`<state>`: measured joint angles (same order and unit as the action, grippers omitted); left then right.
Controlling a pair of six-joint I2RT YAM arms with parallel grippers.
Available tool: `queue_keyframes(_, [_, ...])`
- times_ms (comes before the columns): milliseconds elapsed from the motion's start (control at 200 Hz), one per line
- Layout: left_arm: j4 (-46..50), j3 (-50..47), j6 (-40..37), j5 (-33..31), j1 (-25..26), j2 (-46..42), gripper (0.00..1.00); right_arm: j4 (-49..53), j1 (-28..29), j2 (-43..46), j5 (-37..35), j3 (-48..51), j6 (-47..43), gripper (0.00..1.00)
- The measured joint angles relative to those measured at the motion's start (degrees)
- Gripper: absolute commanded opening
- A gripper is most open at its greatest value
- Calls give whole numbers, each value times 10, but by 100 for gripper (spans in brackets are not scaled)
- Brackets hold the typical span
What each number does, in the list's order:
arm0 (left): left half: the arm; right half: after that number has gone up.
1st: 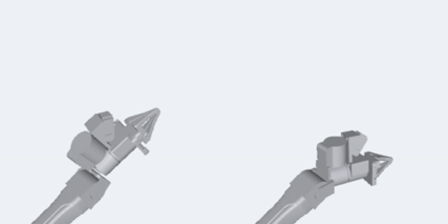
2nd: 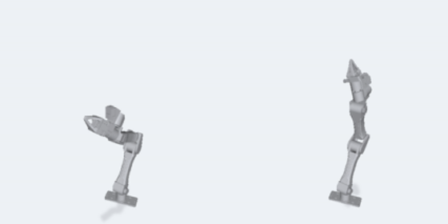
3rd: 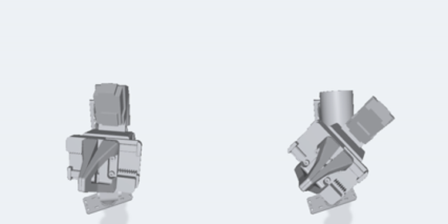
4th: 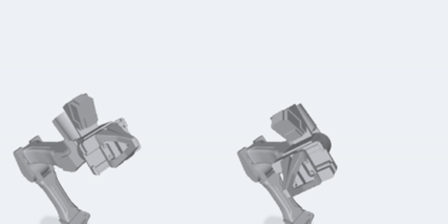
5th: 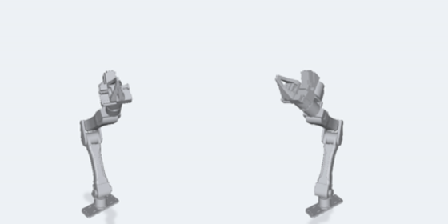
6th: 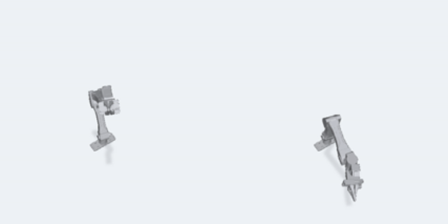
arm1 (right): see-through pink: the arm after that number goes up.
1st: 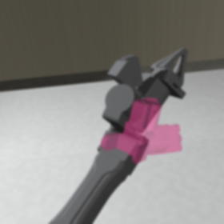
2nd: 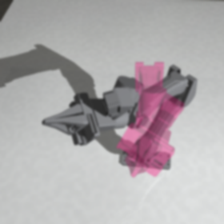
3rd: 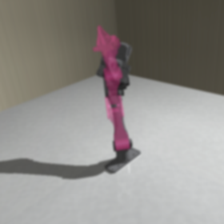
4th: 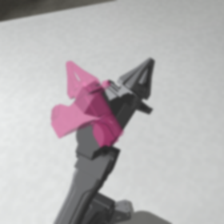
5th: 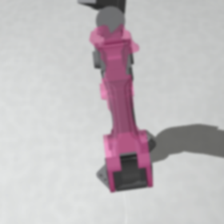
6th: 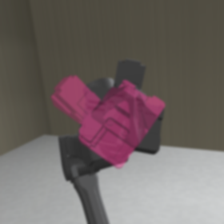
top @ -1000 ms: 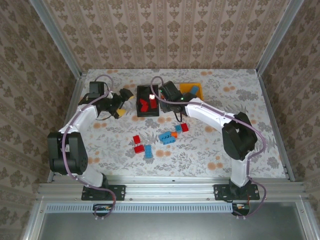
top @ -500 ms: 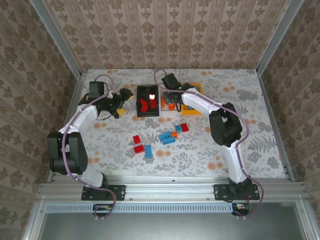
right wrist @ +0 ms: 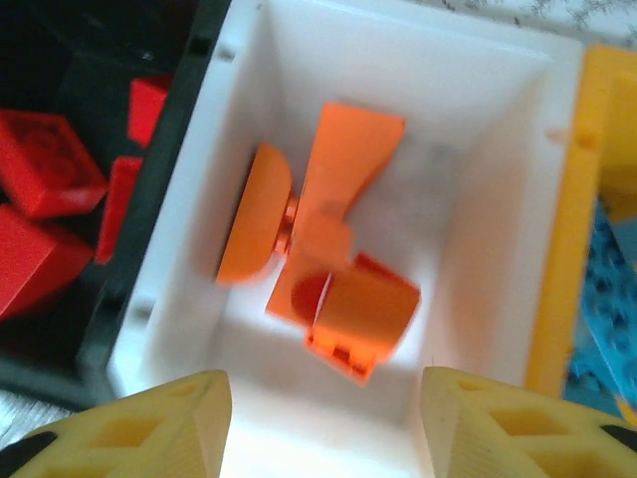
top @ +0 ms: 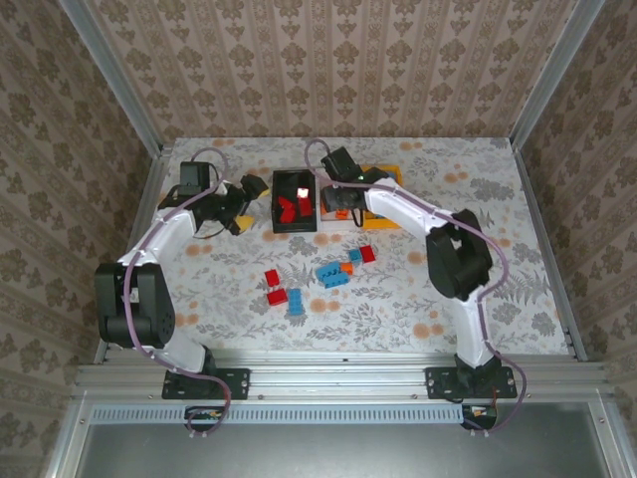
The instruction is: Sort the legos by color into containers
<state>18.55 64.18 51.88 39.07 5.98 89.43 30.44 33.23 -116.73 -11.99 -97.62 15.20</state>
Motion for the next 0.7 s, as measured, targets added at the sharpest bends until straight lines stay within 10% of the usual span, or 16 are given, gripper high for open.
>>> queue_keyframes(280, [7,0,0,-10,-3,0,99,-42,176,111,-6,122,60,65])
queue_keyframes(700, [16,0,7,-29,-123,-13,98,-41,271,-87,11,25,135,77])
